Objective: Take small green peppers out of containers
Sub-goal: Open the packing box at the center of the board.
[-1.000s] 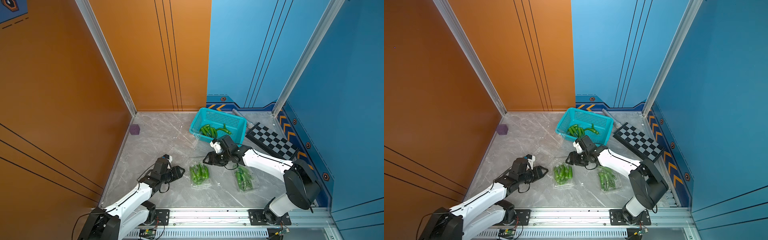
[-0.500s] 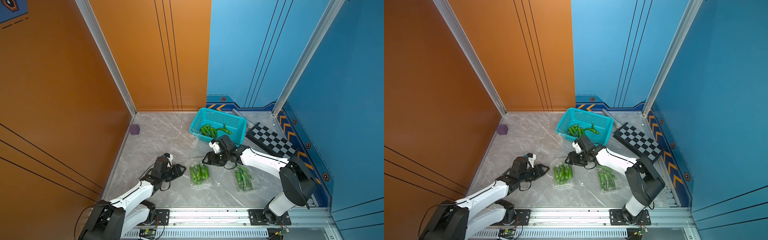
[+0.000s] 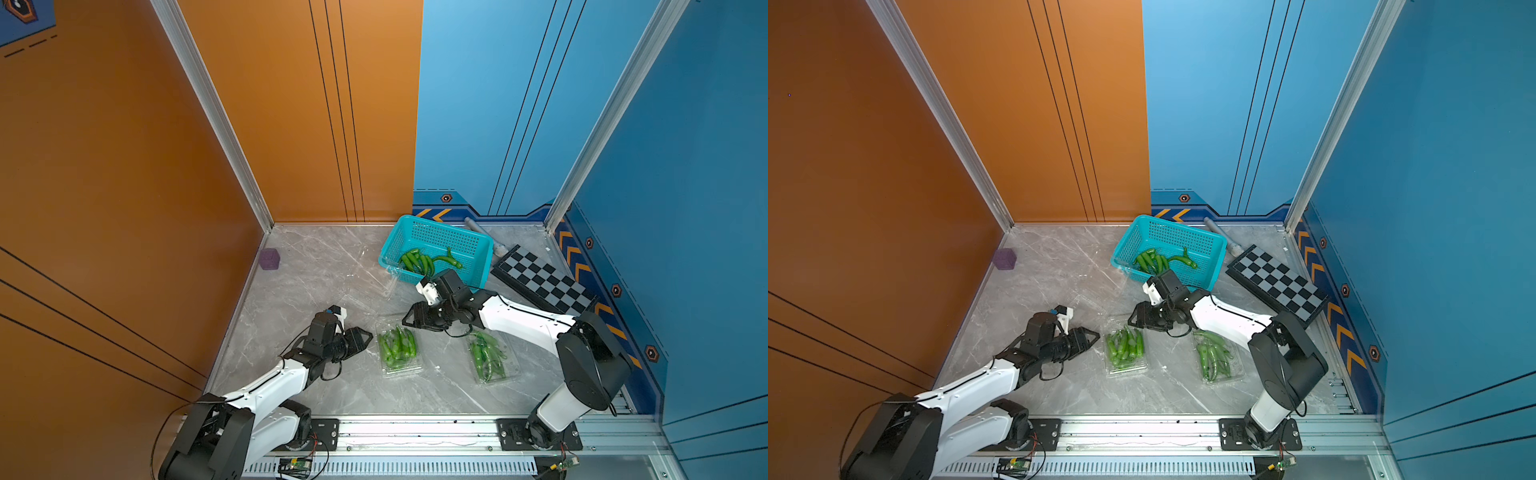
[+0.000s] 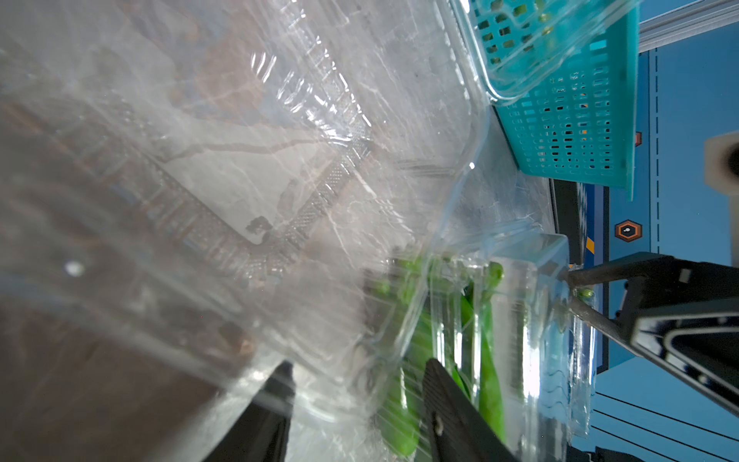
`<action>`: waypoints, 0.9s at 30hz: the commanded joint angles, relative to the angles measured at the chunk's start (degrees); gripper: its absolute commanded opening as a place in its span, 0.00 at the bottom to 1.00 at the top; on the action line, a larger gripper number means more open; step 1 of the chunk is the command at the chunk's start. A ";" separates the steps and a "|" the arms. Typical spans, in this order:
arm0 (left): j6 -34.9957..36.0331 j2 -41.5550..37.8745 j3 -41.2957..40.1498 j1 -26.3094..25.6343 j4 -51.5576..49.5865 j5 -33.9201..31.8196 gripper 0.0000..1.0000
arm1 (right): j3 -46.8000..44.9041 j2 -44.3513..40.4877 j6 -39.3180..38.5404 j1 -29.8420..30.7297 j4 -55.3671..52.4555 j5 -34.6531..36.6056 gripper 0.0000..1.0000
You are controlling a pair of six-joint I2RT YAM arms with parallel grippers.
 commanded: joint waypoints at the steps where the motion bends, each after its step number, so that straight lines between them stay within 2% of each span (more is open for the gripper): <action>1: -0.19 -0.65 1.23 0.52 0.26 1.25 0.54 | 1.27 1.10 0.61 0.09 1.02 -0.81 0.59; 16: -0.50 -0.57 1.07 0.90 1.30 2.78 0.51 | 1.64 2.79 0.67 0.20 1.68 -1.50 0.59; 27: -1.18 -4.04 -1.13 2.31 1.30 2.44 0.51 | 2.08 3.23 0.55 0.04 1.63 -1.69 0.59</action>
